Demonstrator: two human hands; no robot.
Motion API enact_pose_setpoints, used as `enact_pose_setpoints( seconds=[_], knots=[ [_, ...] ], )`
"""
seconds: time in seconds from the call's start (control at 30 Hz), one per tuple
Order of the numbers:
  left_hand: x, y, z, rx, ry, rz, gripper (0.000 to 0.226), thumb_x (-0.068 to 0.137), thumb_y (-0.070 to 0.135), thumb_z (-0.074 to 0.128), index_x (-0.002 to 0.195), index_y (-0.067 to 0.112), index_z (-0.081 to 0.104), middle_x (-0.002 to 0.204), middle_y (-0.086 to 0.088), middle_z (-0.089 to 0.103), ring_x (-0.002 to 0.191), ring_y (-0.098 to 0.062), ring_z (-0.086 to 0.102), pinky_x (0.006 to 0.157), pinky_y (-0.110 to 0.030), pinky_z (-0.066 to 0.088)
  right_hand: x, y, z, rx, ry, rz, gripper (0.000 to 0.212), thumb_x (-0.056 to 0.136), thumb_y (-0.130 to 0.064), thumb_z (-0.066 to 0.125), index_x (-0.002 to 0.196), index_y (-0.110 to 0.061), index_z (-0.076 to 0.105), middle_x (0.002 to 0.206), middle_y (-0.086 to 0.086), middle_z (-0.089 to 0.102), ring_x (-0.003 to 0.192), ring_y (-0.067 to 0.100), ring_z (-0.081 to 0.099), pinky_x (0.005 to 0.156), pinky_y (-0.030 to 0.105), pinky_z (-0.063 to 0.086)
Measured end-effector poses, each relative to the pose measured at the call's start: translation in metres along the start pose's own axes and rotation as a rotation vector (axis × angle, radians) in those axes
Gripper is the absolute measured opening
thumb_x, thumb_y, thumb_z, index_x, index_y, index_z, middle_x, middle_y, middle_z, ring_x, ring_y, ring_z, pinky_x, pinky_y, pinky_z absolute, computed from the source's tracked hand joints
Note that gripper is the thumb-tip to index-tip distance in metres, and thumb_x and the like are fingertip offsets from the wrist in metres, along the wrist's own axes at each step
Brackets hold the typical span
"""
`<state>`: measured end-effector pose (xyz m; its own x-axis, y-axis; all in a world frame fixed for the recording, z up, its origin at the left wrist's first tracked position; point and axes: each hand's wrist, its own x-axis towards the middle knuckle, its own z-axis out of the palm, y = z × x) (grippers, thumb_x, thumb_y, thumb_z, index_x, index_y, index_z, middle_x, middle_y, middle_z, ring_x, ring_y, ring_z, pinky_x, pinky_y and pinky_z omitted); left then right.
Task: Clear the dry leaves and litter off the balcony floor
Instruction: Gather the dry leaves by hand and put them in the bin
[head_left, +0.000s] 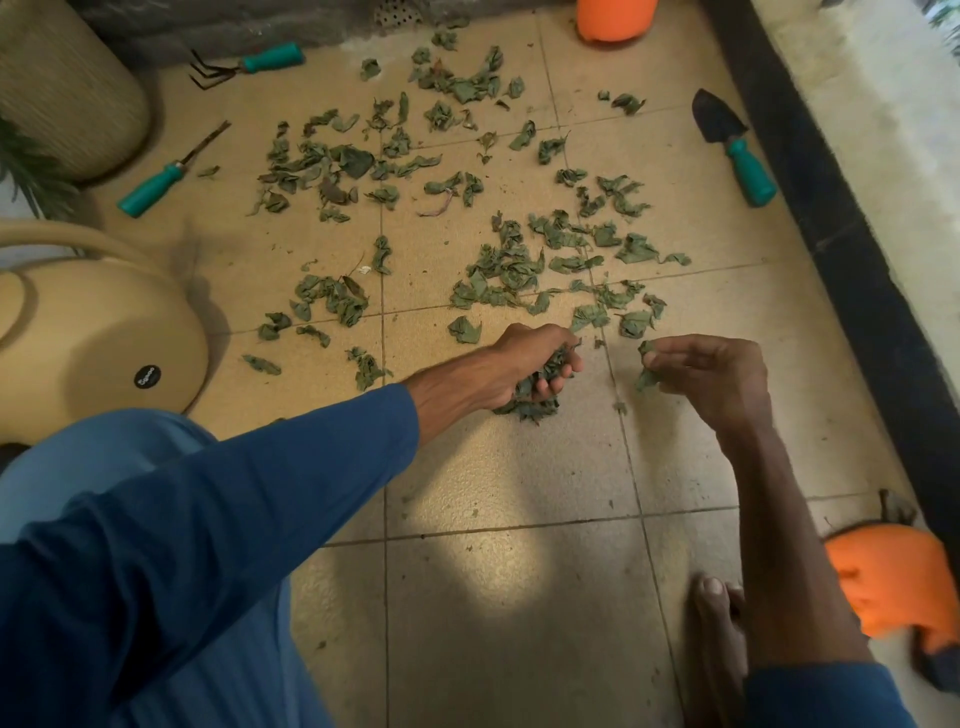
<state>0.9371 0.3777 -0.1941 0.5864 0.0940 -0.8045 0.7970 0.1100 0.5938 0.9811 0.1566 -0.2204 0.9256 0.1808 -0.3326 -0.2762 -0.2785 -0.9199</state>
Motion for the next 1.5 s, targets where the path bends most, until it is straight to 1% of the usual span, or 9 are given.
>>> enact_pose_setpoints(
  seconds=[0.43, 0.57, 0.7, 0.83, 0.93, 1.03, 1.2, 1.4, 1.5],
  knots=[
    [0.003, 0.0, 0.009, -0.126, -0.143, -0.136, 0.036, 0.106, 0.029, 0.048, 0.089, 0.006, 0.069, 0.062, 0.002, 0.056, 0.048, -0.009, 0.05, 0.035, -0.016, 0.035, -0.023, -0.024, 0.033, 0.542, -0.06, 0.094, 0.022, 0.084, 0.001, 0.074, 0.106, 0.001, 0.07, 0.098, 0.014, 0.075, 0.09, 0.026, 0.074, 0.083, 0.032, 0.061],
    [0.001, 0.004, 0.012, -0.219, -0.18, -0.156, 0.027, 0.103, 0.025, 0.046, 0.083, 0.012, 0.058, 0.065, 0.001, 0.054, 0.046, -0.009, 0.05, 0.034, -0.015, 0.036, -0.032, -0.032, 0.053, 0.294, -0.034, -0.077, 0.019, 0.082, 0.0, 0.079, 0.1, 0.0, 0.074, 0.091, 0.014, 0.076, 0.082, 0.025, 0.075, 0.079, 0.034, 0.062],
    [0.001, 0.005, 0.012, -0.17, -0.163, -0.11, 0.024, 0.103, 0.029, 0.05, 0.094, 0.011, 0.062, 0.062, 0.001, 0.053, 0.048, -0.011, 0.052, 0.037, -0.016, 0.038, -0.034, -0.032, 0.064, -0.224, 0.056, -0.332, 0.015, 0.081, -0.008, 0.083, 0.089, -0.02, 0.079, 0.085, -0.015, 0.073, 0.083, 0.001, 0.069, 0.073, 0.018, 0.054],
    [0.002, 0.004, 0.013, -0.136, -0.079, -0.1, 0.039, 0.103, 0.039, 0.05, 0.095, 0.005, 0.067, 0.063, -0.003, 0.06, 0.05, -0.013, 0.055, 0.037, -0.016, 0.039, -0.033, -0.026, 0.069, -0.498, 0.118, -0.474, 0.019, 0.08, -0.008, 0.082, 0.096, -0.019, 0.081, 0.095, -0.001, 0.067, 0.09, 0.015, 0.059, 0.073, 0.024, 0.041],
    [0.003, 0.001, 0.014, -0.09, 0.06, -0.038, 0.028, 0.097, 0.029, 0.059, 0.098, 0.003, 0.069, 0.066, -0.006, 0.062, 0.046, -0.013, 0.055, 0.035, -0.016, 0.034, -0.031, -0.028, 0.067, -0.468, -0.054, -0.514, 0.02, 0.085, -0.004, 0.076, 0.101, -0.016, 0.081, 0.09, -0.001, 0.072, 0.076, 0.005, 0.061, 0.068, 0.019, 0.048],
    [0.008, -0.005, 0.011, 0.028, 0.244, 0.098, 0.019, 0.093, 0.015, 0.061, 0.092, -0.001, 0.072, 0.065, -0.006, 0.065, 0.041, -0.012, 0.051, 0.034, -0.017, 0.033, -0.026, -0.028, 0.049, -0.322, -0.225, -0.419, 0.027, 0.089, 0.002, 0.07, 0.109, -0.014, 0.079, 0.098, -0.006, 0.077, 0.082, 0.002, 0.071, 0.071, 0.018, 0.058],
    [0.012, -0.005, 0.002, 0.029, 0.271, 0.134, 0.024, 0.096, 0.016, 0.06, 0.076, 0.009, 0.07, 0.055, 0.001, 0.061, 0.041, -0.011, 0.052, 0.035, -0.017, 0.033, -0.011, 0.007, 0.01, -0.628, 0.074, -0.19, 0.016, 0.084, 0.0, 0.076, 0.095, -0.011, 0.081, 0.092, 0.006, 0.078, 0.076, 0.015, 0.073, 0.077, 0.028, 0.061],
    [0.012, -0.008, 0.004, 0.044, 0.226, 0.136, 0.025, 0.097, 0.018, 0.062, 0.076, 0.008, 0.07, 0.059, -0.001, 0.061, 0.043, -0.012, 0.051, 0.036, -0.018, 0.034, -0.016, 0.034, 0.031, -0.649, 0.048, -0.079, 0.021, 0.072, -0.023, 0.091, 0.084, -0.012, 0.078, 0.077, 0.003, 0.072, 0.061, 0.01, 0.062, 0.059, 0.02, 0.047],
    [0.01, -0.007, 0.003, 0.04, 0.227, 0.135, 0.025, 0.098, 0.018, 0.061, 0.077, 0.007, 0.07, 0.061, -0.001, 0.061, 0.044, -0.013, 0.051, 0.036, -0.018, 0.034, -0.019, 0.044, 0.051, -0.702, 0.104, -0.102, 0.011, 0.08, -0.02, 0.084, 0.082, -0.012, 0.077, 0.078, 0.004, 0.074, 0.063, 0.015, 0.066, 0.06, 0.03, 0.057]
  ],
)
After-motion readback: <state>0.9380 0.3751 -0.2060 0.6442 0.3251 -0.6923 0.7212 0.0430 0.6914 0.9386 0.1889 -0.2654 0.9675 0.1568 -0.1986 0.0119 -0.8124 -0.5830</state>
